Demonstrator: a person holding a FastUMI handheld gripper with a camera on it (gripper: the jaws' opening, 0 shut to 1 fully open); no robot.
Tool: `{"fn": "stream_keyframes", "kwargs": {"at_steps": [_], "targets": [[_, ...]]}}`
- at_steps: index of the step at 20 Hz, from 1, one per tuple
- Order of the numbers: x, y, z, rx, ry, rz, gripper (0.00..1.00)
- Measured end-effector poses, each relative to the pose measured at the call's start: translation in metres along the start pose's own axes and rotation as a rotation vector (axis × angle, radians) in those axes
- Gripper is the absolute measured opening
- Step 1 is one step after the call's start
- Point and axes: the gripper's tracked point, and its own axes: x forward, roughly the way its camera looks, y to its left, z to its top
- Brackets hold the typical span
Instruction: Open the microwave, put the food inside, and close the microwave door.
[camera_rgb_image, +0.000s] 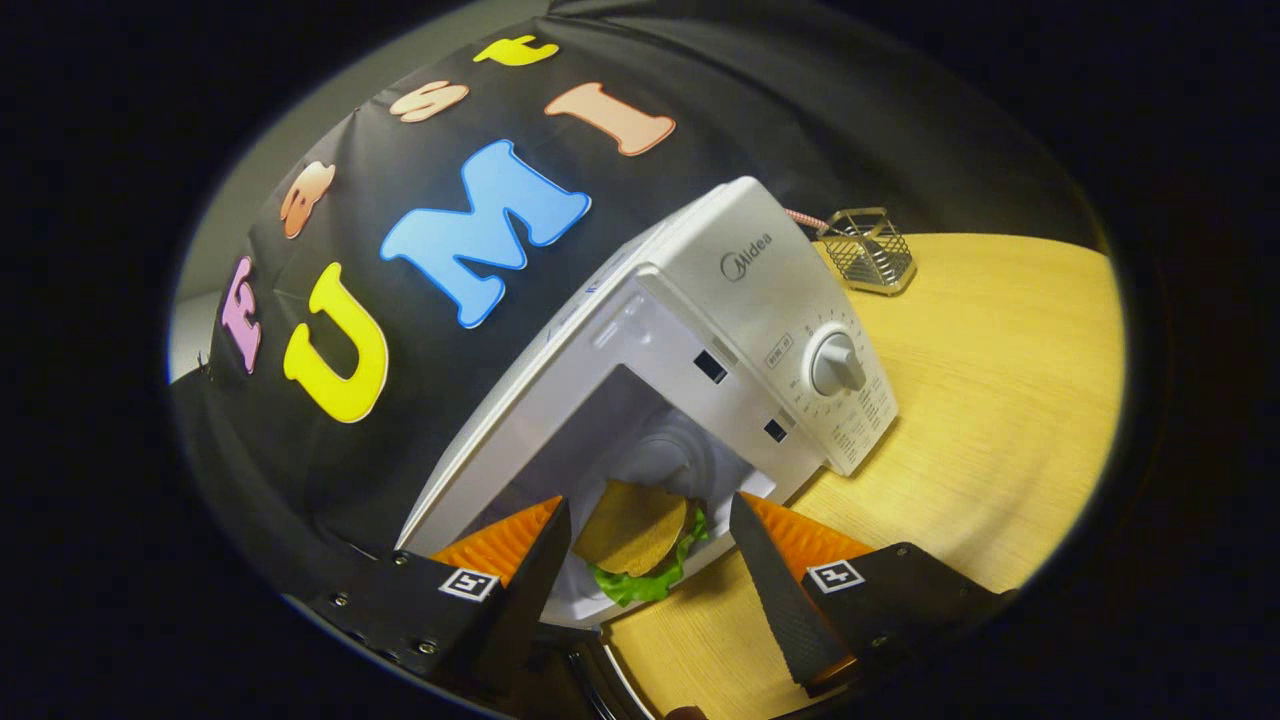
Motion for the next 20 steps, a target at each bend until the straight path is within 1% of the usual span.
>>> {"fn": "stream_keyframes", "kwargs": {"at_steps": [6,10,16,20], "targets": [[-0.071,0.02,0.027,-0.145,0.044,0.095,0.96],[-0.117,0.041,0.049,-0.29,0.011,0.165,0.96],[-0.166,0.079,0.05,-0.451,0.014,0.283,0.96],[-0.195,0.108,0.035,-0.525,0.031,0.385,0.96]]}}
